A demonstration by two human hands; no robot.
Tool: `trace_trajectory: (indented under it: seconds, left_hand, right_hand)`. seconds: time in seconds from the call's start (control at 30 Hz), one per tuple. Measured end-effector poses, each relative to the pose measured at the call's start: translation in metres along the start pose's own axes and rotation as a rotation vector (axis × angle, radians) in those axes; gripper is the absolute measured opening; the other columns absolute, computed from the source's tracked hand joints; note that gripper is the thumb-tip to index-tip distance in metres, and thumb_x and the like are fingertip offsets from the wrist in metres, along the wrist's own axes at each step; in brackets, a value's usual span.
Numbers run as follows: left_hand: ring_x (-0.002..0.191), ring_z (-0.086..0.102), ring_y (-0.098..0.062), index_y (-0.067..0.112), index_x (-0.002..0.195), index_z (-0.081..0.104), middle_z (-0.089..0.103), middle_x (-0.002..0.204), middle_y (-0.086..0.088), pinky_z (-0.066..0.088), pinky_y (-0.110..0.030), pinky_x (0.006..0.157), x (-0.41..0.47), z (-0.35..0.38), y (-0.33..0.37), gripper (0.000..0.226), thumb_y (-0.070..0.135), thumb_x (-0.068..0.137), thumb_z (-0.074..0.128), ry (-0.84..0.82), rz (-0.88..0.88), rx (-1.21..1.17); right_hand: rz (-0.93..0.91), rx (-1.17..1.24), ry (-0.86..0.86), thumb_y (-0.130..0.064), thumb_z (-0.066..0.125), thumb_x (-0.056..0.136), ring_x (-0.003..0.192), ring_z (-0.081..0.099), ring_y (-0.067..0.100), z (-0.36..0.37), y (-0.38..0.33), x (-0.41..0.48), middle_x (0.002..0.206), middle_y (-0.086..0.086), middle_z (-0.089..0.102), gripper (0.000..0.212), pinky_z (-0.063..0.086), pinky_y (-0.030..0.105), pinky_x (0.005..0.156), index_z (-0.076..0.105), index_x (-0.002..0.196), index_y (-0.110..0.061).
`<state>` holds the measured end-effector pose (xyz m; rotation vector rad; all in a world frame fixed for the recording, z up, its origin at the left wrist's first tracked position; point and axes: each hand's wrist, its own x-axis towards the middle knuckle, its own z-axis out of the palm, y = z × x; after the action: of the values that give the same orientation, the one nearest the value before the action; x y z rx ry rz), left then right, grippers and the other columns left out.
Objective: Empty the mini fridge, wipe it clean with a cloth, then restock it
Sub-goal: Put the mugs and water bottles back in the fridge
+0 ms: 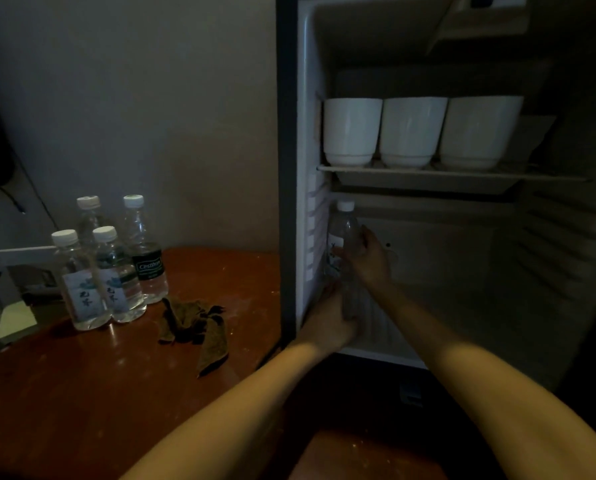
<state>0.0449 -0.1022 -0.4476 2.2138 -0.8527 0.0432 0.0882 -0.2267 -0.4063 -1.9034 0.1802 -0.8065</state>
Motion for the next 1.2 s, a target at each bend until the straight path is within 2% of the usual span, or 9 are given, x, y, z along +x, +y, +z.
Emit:
trace_trajectory:
  seconds: [0.17,0.27,0.4,0.53,0.67,0.77,0.87,1.0,1.2]
  left_hand:
    - [0.126,0.049,-0.006,0.022,0.140,0.048,0.054,0.136,0.011,0.039,-0.016,0.101,-0.061,-0.033,-0.020,0.050,0.017,0.092,0.061,0.112,0.038,-0.149]
    - [0.107,0.059,0.005,0.028,0.130,0.058,0.063,0.115,0.022,0.048,-0.016,0.092,-0.108,-0.064,-0.041,0.041,0.016,0.091,0.062,0.251,0.006,-0.146]
    - [0.101,0.062,0.001,0.027,0.125,0.060,0.067,0.106,0.015,0.049,-0.012,0.086,-0.155,-0.111,-0.082,0.043,0.013,0.086,0.070,0.490,-0.135,-0.197]
    - [0.101,0.061,-0.013,0.012,0.131,0.055,0.063,0.116,-0.002,0.048,-0.015,0.065,-0.185,-0.149,-0.133,0.053,0.004,0.082,0.073,0.753,-0.441,-0.544]
    - [0.118,0.056,-0.026,0.009,0.141,0.045,0.052,0.137,-0.013,0.051,-0.031,0.085,-0.194,-0.172,-0.185,0.068,0.001,0.080,0.074,0.838,-0.604,-0.641]
    - [0.134,0.041,-0.028,0.011,0.147,0.035,0.041,0.148,-0.012,0.044,-0.035,0.095,-0.180,-0.188,-0.207,0.079,0.003,0.080,0.074,0.849,-0.628,-0.601]
    - [0.138,0.036,-0.029,0.015,0.151,0.024,0.034,0.152,-0.011,0.040,-0.041,0.107,-0.156,-0.207,-0.225,0.091,0.005,0.078,0.077,0.908,-0.600,-0.542]
    - [0.126,0.046,-0.022,0.020,0.147,0.032,0.029,0.147,-0.007,0.050,-0.037,0.097,-0.123,-0.220,-0.235,0.085,0.004,0.076,0.077,0.999,-0.566,-0.339]
    - [0.120,0.045,-0.013,0.023,0.146,0.034,0.030,0.144,0.000,0.048,-0.023,0.087,-0.111,-0.200,-0.239,0.080,-0.004,0.080,0.070,1.009,-0.475,-0.205]
  right_hand:
    - [-0.203,0.180,0.264,-0.019,0.065,0.091,0.102,0.063,0.020,-0.004,-0.015,-0.057,0.110,0.006,0.066,0.028,0.050,0.030,0.086,0.061,0.117,-0.009]
    - [-0.468,0.169,0.185,-0.020,0.059,0.094,0.087,0.059,0.012,0.008,-0.041,-0.106,0.094,0.001,0.061,0.007,0.046,0.023,0.078,0.059,0.098,-0.015]
    - [-0.784,0.013,-0.057,-0.017,0.057,0.094,0.078,0.055,0.013,0.053,-0.061,-0.151,0.085,0.000,0.057,0.010,0.045,0.022,0.069,0.060,0.088,-0.011]
    - [-0.705,-0.085,-0.305,-0.035,0.053,0.095,0.082,0.057,0.003,0.127,-0.072,-0.168,0.092,-0.011,0.060,0.016,0.049,0.027,0.065,0.061,0.096,-0.022]
    - [-0.450,0.029,-0.462,-0.037,0.064,0.091,0.092,0.059,-0.001,0.207,-0.090,-0.160,0.103,-0.013,0.063,0.026,0.050,0.022,0.076,0.058,0.113,-0.024]
    - [-0.319,0.072,-0.503,-0.039,0.068,0.087,0.114,0.055,0.010,0.263,-0.100,-0.143,0.130,-0.004,0.056,0.055,0.051,0.037,0.094,0.046,0.135,-0.023]
    - [-0.293,0.077,-0.496,-0.042,0.068,0.086,0.135,0.037,0.018,0.301,-0.116,-0.122,0.152,0.001,0.034,0.082,0.040,0.036,0.107,0.022,0.151,-0.022]
    - [-0.253,0.146,-0.473,-0.040,0.071,0.085,0.141,0.029,0.019,0.335,-0.128,-0.100,0.157,0.001,0.025,0.095,0.036,0.033,0.105,0.007,0.154,-0.025]
    - [-0.335,-0.014,-0.347,-0.047,0.074,0.079,0.123,0.041,0.019,0.357,-0.122,-0.092,0.133,0.002,0.042,0.075,0.042,0.036,0.102,0.040,0.139,-0.019]
